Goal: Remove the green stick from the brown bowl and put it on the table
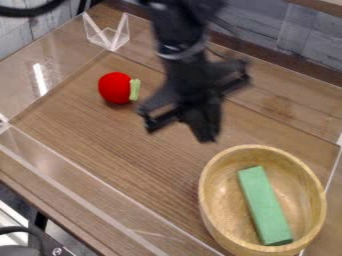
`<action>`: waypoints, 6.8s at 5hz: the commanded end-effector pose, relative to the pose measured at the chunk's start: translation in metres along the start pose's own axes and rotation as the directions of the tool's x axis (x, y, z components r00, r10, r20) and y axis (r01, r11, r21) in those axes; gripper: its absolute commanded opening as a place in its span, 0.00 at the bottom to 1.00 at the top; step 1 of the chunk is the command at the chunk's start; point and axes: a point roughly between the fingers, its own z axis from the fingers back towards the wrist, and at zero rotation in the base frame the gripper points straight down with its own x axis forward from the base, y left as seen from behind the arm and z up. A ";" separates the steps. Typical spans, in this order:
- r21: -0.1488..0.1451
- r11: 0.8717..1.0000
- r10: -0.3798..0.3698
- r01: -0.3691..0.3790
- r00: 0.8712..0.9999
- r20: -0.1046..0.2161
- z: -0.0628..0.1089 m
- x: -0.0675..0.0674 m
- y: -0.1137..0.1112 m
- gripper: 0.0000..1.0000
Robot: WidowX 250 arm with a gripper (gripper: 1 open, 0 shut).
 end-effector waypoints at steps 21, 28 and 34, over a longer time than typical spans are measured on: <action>0.161 0.980 -0.111 0.118 0.993 -0.049 -0.074 -0.081 -0.033 0.00; 0.120 0.973 -0.193 0.197 0.980 -0.042 -0.103 -0.079 -0.024 0.00; 0.050 0.985 -0.166 0.163 0.984 0.068 -0.023 -0.065 -0.036 0.00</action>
